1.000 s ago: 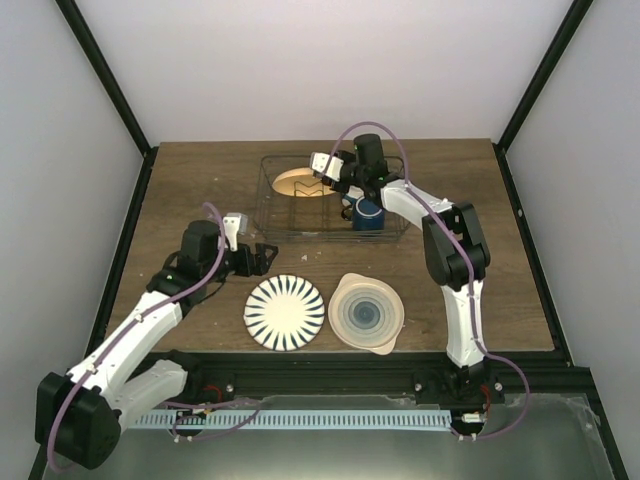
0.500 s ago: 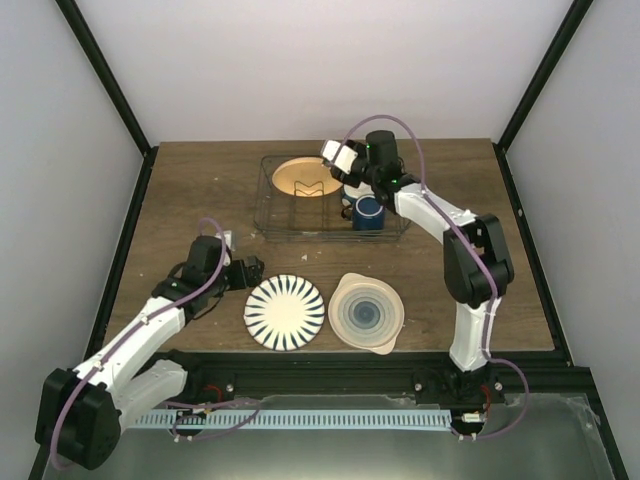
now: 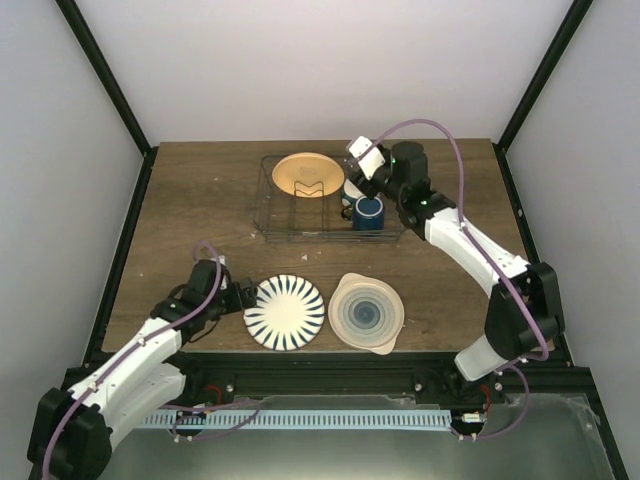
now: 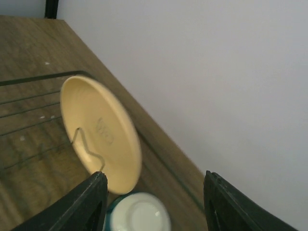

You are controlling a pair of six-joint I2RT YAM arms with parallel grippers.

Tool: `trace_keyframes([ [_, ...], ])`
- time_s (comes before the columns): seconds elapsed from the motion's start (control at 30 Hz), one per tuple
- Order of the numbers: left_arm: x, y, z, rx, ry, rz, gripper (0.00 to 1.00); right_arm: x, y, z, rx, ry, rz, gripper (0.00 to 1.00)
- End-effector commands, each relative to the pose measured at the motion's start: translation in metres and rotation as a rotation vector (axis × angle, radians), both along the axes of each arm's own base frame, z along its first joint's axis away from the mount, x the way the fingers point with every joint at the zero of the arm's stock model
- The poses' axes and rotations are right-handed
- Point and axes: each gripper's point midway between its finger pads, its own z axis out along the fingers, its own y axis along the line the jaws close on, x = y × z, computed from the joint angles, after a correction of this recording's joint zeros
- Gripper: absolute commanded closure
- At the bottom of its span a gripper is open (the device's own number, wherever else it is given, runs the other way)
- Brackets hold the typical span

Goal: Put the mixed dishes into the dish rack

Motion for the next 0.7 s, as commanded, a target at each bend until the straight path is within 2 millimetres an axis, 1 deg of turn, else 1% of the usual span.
trace_keyframes([
  [0.0,-0.014,-0.007,-0.015,0.001,0.045,-0.01,0.0,-0.03,0.002,-0.019,0.103,0.154,-0.071,0.45],
  [0.07,-0.018,-0.012,-0.021,0.005,0.062,-0.024,0.0,-0.045,0.013,-0.031,0.098,0.206,-0.097,0.46],
  [0.13,-0.021,-0.015,-0.026,0.008,0.079,-0.032,0.0,-0.057,0.024,-0.046,0.077,0.265,-0.142,0.53],
  [0.2,-0.024,-0.014,-0.032,0.026,0.097,-0.022,0.0,-0.069,0.033,-0.059,0.064,0.324,-0.183,0.59],
  [0.27,-0.027,-0.01,-0.037,0.044,0.114,-0.007,0.0,-0.083,0.041,-0.066,0.077,0.375,-0.191,0.63],
  [0.33,-0.031,-0.007,-0.043,0.055,0.129,0.0,0.0,-0.096,0.047,-0.066,0.106,0.408,-0.19,0.67],
  [0.47,-0.035,-0.006,-0.046,0.044,0.141,0.006,0.01,-0.12,0.049,-0.056,0.159,0.439,-0.188,0.68],
  [0.53,-0.038,-0.007,-0.048,0.036,0.149,0.003,0.03,-0.13,0.047,-0.055,0.17,0.468,-0.198,0.68],
  [0.67,-0.042,-0.011,-0.052,0.024,0.167,-0.01,0.1,-0.142,0.036,-0.061,0.179,0.536,-0.254,0.68],
])
